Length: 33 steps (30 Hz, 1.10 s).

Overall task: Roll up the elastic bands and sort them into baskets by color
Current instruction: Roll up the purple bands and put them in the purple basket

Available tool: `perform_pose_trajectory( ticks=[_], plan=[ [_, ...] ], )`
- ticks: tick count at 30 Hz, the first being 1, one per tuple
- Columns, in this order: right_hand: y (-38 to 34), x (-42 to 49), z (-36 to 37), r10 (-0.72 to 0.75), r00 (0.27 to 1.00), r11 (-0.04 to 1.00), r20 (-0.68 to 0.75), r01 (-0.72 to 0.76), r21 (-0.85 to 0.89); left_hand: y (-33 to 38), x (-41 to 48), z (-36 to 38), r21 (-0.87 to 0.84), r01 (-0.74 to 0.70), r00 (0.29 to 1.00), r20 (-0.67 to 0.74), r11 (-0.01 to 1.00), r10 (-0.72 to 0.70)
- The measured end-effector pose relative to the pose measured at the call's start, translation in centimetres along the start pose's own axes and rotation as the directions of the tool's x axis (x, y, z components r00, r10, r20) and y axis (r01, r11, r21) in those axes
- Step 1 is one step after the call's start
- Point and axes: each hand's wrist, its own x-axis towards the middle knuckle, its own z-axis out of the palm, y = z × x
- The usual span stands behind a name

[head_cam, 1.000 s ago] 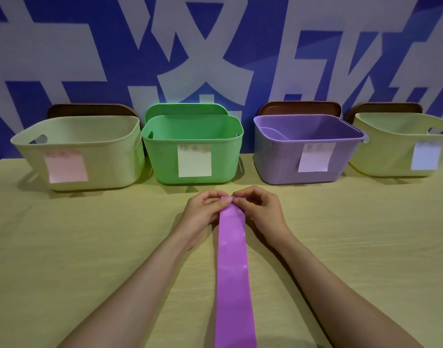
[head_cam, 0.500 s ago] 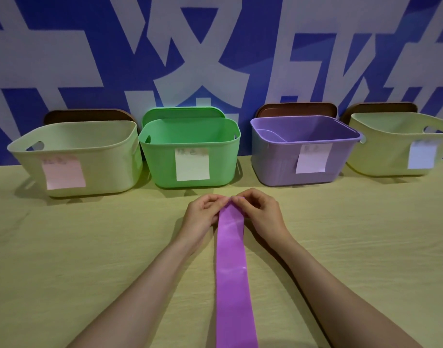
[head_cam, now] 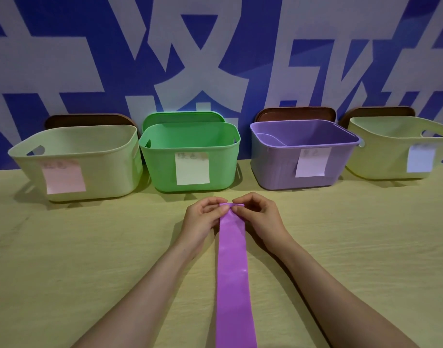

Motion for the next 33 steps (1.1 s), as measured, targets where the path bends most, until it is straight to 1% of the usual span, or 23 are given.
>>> perform_pose_trajectory(
  ticks=[3,7,9,12,16,22,26,30,33],
  plan=[
    [-0.19,-0.14,0.03,0.037,0.999,0.997,0.028,-0.039,0.067,0.08,-0.09,-0.15,-0.006,0.005,1.0,0.019,1.0,-0.005],
    [-0.3,-0.26,-0.21,0.04,0.997,0.999,0.064,-0.04,-0.003,-0.09,-0.02,-0.25,-0.009,-0.003,1.0,-0.005,1.0,0.003],
    [-0.27,-0.22,-0.26,0.058,0.994,0.998,0.087,-0.059,-0.001,-0.15,-0.02,-0.22,-0.024,-0.003,1.0,-0.023,1.0,0.002],
    [-0.2,-0.02,-0.12,0.095,0.994,0.995,0.057,-0.096,0.02,-0.04,0.02,-0.24,-0.067,-0.021,0.999,-0.036,0.998,0.018],
    [-0.16,0.12,-0.08,0.112,0.992,0.994,0.055,-0.113,0.003,0.0,0.08,-0.27,-0.051,-0.049,0.999,-0.023,0.998,0.048],
    [-0.48,-0.01,-0.18,0.118,0.992,0.987,0.033,-0.121,0.102,0.01,0.07,0.16,-0.077,0.044,0.999,0.009,0.996,-0.044],
    [-0.56,-0.08,-0.2,0.121,0.992,0.986,0.036,-0.124,0.115,0.19,-0.02,0.16,-0.071,0.053,0.998,0.037,0.996,-0.05],
    [-0.71,-0.19,-0.39,0.14,0.988,0.98,0.058,-0.147,0.135,0.1,0.05,-0.03,-0.085,0.057,0.998,0.007,0.995,-0.057],
    [-0.79,-0.18,-0.52,0.15,0.986,0.984,0.068,-0.156,0.092,-0.04,0.06,-0.17,-0.047,0.038,0.999,0.005,0.998,-0.038]
  ],
)
